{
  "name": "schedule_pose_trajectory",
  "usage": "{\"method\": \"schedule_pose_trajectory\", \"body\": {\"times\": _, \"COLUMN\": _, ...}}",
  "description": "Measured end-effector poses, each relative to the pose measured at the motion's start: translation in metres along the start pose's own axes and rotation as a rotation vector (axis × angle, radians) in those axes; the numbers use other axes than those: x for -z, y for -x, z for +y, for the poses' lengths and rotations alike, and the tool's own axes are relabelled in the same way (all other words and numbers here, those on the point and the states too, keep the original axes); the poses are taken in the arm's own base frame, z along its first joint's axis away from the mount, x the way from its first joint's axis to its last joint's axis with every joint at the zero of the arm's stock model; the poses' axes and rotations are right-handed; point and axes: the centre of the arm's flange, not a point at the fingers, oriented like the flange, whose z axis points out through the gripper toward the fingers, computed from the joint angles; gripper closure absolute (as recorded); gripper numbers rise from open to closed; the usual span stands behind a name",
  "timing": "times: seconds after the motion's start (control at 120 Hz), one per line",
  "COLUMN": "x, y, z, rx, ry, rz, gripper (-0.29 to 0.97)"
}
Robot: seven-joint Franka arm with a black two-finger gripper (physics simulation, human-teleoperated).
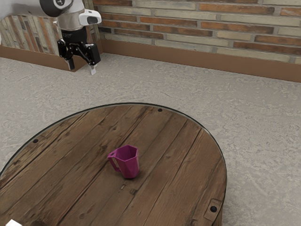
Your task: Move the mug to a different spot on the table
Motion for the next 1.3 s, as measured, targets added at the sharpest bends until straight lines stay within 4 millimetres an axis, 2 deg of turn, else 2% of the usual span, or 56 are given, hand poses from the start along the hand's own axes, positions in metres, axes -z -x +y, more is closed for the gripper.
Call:
{"method": "schedule_pose_trajectory", "body": {"times": 0.083, "x": -0.003, "y": 0.001, "z": 0.000, "rx": 0.000, "ry": 0.010, "rz": -0.002, "gripper": 0.00}}
{"method": "schedule_pose_trajectory", "body": {"times": 0.133, "x": -0.008, "y": 0.010, "z": 0.002, "rx": -0.006, "ry": 0.020, "rz": -0.016, "gripper": 0.00}}
{"method": "schedule_pose_trajectory", "body": {"times": 0.208, "x": -0.037, "y": 0.037, "z": 0.007, "rx": -0.058, "ry": 0.046, "rz": -0.039, "gripper": 0.00}}
{"method": "schedule_pose_trajectory", "body": {"times": 0.283, "x": -0.056, "y": 0.068, "z": 0.013, "rx": -0.171, "ry": 0.058, "rz": -0.014, "gripper": 0.00}}
{"method": "schedule_pose_trajectory", "body": {"times": 0.342, "x": -0.080, "y": 0.089, "z": 0.022, "rx": -0.290, "ry": 0.068, "rz": -0.016, "gripper": 0.00}}
{"method": "schedule_pose_trajectory", "body": {"times": 0.4, "x": -0.100, "y": 0.100, "z": 0.034, "rx": -0.403, "ry": 0.075, "rz": -0.020, "gripper": 0.00}}
{"method": "schedule_pose_trajectory", "body": {"times": 0.467, "x": -0.146, "y": 0.114, "z": 0.043, "rx": -0.510, "ry": 0.084, "rz": -0.039, "gripper": 0.00}}
{"method": "schedule_pose_trajectory", "body": {"times": 0.542, "x": -0.196, "y": 0.128, "z": 0.041, "rx": -0.592, "ry": 0.122, "rz": -0.023, "gripper": 0.00}}
{"method": "schedule_pose_trajectory", "body": {"times": 0.608, "x": -0.223, "y": 0.134, "z": 0.037, "rx": -0.630, "ry": 0.199, "rz": 0.044, "gripper": 0.00}}
{"method": "schedule_pose_trajectory", "body": {"times": 0.7, "x": -0.234, "y": 0.132, "z": 0.037, "rx": -0.700, "ry": 0.268, "rz": 0.168, "gripper": 0.00}}
{"method": "schedule_pose_trajectory", "body": {"times": 0.8, "x": -0.242, "y": 0.124, "z": 0.027, "rx": -0.789, "ry": 0.282, "rz": 0.264, "gripper": 0.00}}
{"method": "schedule_pose_trajectory", "body": {"times": 0.917, "x": -0.246, "y": 0.092, "z": 0.023, "rx": -0.933, "ry": 0.256, "rz": 0.308, "gripper": 0.00}}
{"method": "schedule_pose_trajectory", "body": {"times": 1.025, "x": -0.255, "y": 0.076, "z": 0.017, "rx": -1.049, "ry": 0.264, "rz": 0.329, "gripper": 0.00}}
{"method": "schedule_pose_trajectory", "body": {"times": 1.175, "x": -0.281, "y": 0.068, "z": 0.012, "rx": -1.161, "ry": 0.308, "rz": 0.357, "gripper": 0.00}}
{"method": "schedule_pose_trajectory", "body": {"times": 1.3, "x": -0.296, "y": 0.067, "z": 0.025, "rx": -1.212, "ry": 0.367, "rz": 0.423, "gripper": 0.00}}
